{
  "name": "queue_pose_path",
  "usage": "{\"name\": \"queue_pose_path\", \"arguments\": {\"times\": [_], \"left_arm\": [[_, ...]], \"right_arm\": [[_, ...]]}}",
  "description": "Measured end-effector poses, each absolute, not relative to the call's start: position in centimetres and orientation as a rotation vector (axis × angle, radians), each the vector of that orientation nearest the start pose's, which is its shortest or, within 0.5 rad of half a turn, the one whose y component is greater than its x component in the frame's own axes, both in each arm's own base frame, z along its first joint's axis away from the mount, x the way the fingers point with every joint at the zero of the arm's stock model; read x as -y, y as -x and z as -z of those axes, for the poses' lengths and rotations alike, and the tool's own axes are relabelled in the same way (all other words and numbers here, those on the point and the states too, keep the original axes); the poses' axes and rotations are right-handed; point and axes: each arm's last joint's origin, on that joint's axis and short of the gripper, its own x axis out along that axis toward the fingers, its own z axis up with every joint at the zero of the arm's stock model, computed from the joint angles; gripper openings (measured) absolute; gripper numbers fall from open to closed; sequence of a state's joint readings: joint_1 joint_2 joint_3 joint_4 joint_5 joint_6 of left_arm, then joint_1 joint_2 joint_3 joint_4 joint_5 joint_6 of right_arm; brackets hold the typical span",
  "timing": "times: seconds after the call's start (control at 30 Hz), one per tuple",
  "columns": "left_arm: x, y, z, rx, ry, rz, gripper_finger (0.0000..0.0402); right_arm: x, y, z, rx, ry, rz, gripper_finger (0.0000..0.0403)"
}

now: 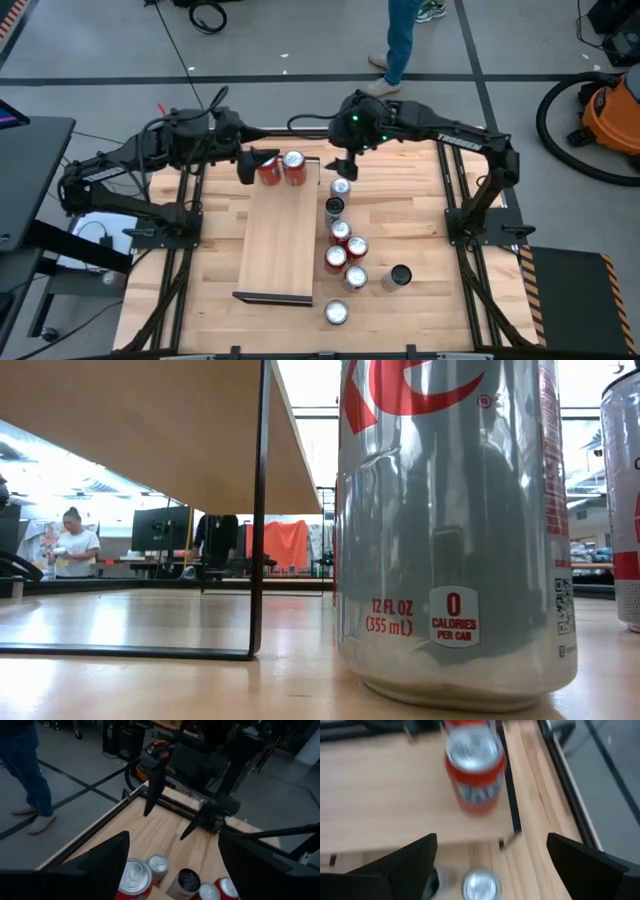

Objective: Place canned beverage on shelf
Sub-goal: Put the top white and orange soda can on the shelf

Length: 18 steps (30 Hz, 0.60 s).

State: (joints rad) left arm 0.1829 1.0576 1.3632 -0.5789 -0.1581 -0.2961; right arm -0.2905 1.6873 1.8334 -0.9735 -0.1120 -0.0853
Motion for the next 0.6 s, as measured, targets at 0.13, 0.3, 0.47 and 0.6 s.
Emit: {"name": "queue_pose_path", "arguments": {"times": [0.13,0.3,0.47,0.6], "left_arm": [[-4.2,-20.0,-44.1,-0.197,0.235,-0.367,0.0318],[-4.3,-20.2,-44.5,-0.161,0.173,-0.360,0.0318],[-4.4,-19.8,-44.5,-0.169,0.155,-0.368,0.0318],[-4.4,-19.8,-44.5,-0.179,0.112,-0.362,0.0318]], "right_arm": [[9.6,-33.1,-38.5,-0.889,-0.096,0.159,0.0372],[8.3,-33.6,-37.0,-0.926,-0.124,0.093,0.0363],[5.9,-34.3,-34.8,-0.973,-0.078,-0.008,0.0362],[4.4,-35.0,-32.9,-0.964,-0.008,-0.053,0.0362]]}}
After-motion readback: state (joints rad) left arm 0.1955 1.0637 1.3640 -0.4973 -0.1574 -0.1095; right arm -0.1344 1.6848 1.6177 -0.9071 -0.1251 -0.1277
